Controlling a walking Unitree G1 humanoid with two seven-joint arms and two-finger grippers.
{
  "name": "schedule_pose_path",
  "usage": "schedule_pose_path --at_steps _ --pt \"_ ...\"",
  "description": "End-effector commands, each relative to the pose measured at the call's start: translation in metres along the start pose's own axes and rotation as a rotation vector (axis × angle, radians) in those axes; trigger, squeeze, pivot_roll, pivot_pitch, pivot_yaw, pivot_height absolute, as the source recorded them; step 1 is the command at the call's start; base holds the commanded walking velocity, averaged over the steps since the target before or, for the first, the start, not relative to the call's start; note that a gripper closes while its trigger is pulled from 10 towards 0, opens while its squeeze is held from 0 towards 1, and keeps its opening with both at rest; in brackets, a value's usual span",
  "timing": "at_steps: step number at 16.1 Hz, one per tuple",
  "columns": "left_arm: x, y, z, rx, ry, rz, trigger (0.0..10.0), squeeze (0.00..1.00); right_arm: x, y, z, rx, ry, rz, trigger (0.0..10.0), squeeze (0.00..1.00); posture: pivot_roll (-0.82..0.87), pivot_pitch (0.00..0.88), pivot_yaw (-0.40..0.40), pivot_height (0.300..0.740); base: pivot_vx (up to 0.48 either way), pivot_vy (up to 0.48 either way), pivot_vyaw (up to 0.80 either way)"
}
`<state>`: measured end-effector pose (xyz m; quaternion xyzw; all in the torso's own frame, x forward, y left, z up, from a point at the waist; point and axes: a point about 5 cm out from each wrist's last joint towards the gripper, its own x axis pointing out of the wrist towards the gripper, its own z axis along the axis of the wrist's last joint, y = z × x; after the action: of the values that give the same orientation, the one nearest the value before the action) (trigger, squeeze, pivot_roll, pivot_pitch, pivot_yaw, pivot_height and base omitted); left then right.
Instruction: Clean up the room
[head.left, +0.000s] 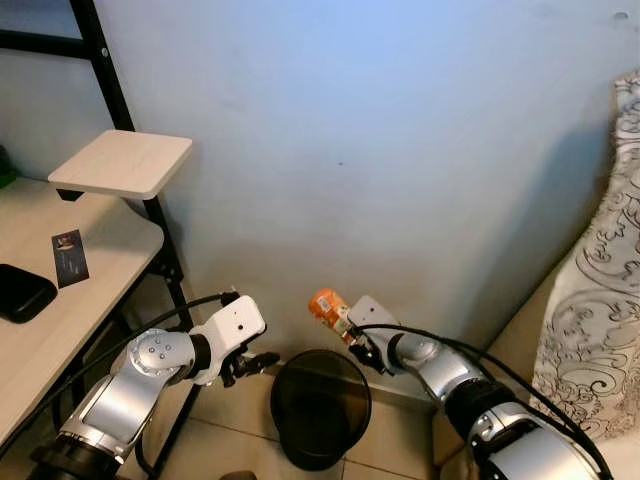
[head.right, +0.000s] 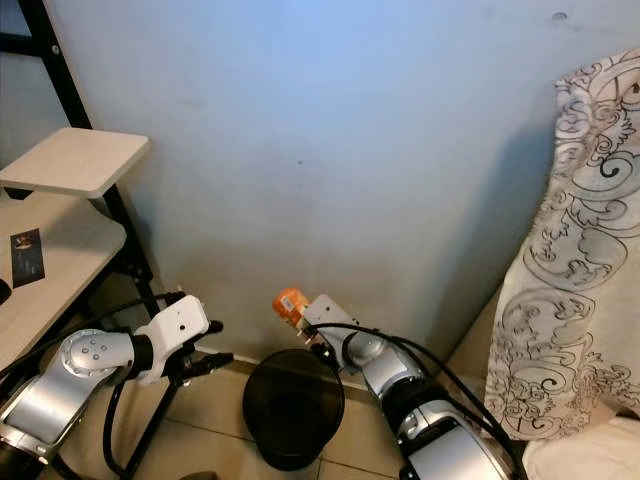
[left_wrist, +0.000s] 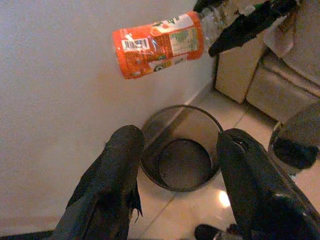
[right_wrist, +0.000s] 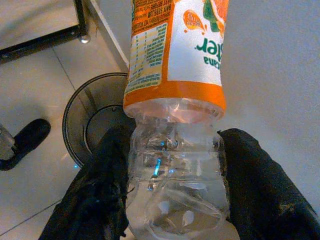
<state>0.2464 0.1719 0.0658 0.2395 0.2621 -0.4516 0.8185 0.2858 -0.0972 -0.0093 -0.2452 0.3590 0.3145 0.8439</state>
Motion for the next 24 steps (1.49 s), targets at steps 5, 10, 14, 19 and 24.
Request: schedule_pose_path --at_steps 5,10,14,19,24 --pt "0.000 0.004 0.003 0.039 0.026 -0.001 10.0 0.00 0.002 -0.001 0.013 0.014 -0.049 -0.001 10.0 0.00 0.04 0.000 -0.056 0.740 0.000 0.000 0.00" --pt "0.000 0.005 0.002 0.039 0.042 -0.006 10.0 0.00 0.004 0.005 0.015 0.053 -0.066 0.059 10.0 1.00 0.05 0.000 -0.058 0.740 0.000 0.000 0.00" --pt "0.000 0.007 0.002 0.044 0.048 -0.008 10.0 0.00 0.005 0.015 0.015 0.137 -0.100 0.148 10.0 1.00 0.05 0.000 -0.055 0.740 0.000 0.000 0.00" --pt "0.000 0.009 0.003 0.039 0.030 0.010 10.0 0.00 0.003 0.008 0.018 0.225 -0.174 0.114 10.0 1.00 0.05 0.000 -0.046 0.740 0.000 0.000 0.00" --pt "0.002 -0.005 0.012 -0.112 -0.165 0.194 10.0 0.00 -0.038 -0.029 0.010 0.422 -0.461 -0.189 10.0 1.00 0.03 0.000 -0.029 0.740 0.000 0.000 0.00"
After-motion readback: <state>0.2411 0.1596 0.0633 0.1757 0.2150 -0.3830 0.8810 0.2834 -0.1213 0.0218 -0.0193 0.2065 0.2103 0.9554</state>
